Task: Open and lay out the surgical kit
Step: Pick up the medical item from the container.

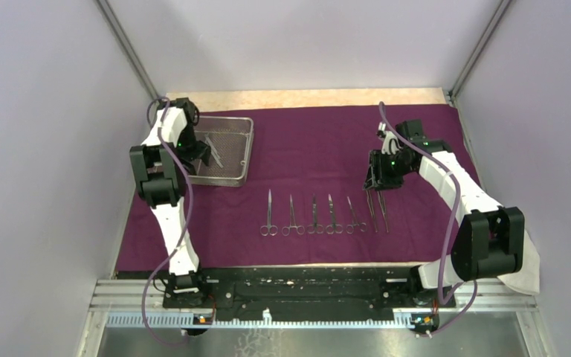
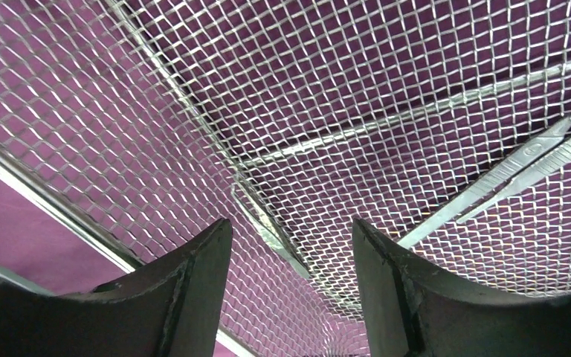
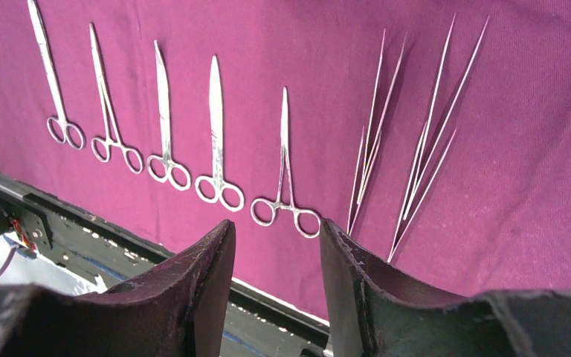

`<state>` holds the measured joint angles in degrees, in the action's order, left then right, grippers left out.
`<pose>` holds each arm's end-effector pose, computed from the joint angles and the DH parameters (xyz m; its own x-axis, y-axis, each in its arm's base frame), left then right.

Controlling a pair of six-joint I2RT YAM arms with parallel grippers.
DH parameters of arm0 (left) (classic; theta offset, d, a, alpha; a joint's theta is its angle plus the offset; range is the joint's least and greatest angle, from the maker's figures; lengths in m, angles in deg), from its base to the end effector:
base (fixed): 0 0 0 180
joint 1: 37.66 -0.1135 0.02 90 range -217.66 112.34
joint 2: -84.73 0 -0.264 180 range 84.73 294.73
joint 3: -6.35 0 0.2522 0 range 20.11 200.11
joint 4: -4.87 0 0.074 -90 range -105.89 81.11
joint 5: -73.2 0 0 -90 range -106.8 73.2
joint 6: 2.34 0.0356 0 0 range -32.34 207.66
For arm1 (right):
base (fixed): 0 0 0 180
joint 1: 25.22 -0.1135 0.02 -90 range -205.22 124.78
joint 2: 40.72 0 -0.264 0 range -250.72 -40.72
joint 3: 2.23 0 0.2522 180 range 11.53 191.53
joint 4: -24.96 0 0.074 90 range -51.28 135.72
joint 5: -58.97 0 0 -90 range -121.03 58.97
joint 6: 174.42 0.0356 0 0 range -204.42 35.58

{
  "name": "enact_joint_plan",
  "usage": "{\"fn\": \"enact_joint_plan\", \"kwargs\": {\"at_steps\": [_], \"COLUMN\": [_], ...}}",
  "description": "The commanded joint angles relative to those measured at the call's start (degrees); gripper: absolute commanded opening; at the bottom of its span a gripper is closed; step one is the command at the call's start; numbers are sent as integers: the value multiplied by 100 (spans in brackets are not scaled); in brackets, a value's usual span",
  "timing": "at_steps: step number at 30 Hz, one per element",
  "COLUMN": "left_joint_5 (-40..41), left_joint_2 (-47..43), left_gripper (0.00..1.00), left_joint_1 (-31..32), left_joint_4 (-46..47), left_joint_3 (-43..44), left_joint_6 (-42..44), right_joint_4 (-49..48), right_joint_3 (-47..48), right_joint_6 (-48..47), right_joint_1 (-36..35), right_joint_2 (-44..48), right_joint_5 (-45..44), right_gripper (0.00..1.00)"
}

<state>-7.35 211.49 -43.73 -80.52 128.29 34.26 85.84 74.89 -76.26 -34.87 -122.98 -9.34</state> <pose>0.4259 0.0512 0.1947 -0.5096 -0.8506 -0.1296 -0.8601 0.5000 0.1008 0.2730 0.0598 0.2547 -0.9348 -0.0252 -0.3544 -0.1729 0.9036 0.3920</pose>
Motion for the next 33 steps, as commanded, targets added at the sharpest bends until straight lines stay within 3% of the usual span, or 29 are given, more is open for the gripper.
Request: {"fn": "enact_joint_plan", "kwargs": {"at_steps": [1, 16, 19, 23, 27, 29, 33], "left_joint_5": [-372, -802, -1262, -1835, -1445, -1057, -410], "left_joint_2": [8, 668, 587, 114, -584, -863, -723], "left_gripper": [68, 73, 73, 69, 70, 72, 69], "left_joint_1": [-48, -28, 115, 218, 323, 330, 303], "left_joint_4": [64, -502, 93, 1737, 2421, 2136, 637], "left_joint_3": [13, 277, 550, 376, 134, 16, 168], "left_joint_6": [-260, -666, -268, 512, 1012, 1006, 398], "right_joint_4": [-101, -93, -123, -192, -201, -250, -283], "right_joint_3": [30, 50, 34, 14, 34, -17, -102], "right_joint_6": [-22, -25, -19, 21, 48, 75, 102], "right_joint_1": [-37, -36, -38, -37, -37, -37, -37], "right_joint_2": [119, 110, 103, 66, 53, 80, 44], "right_joint_5": [-100, -108, -47, 104, 215, 251, 314], "right_gripper": [46, 46, 46, 45, 45, 45, 45]}}
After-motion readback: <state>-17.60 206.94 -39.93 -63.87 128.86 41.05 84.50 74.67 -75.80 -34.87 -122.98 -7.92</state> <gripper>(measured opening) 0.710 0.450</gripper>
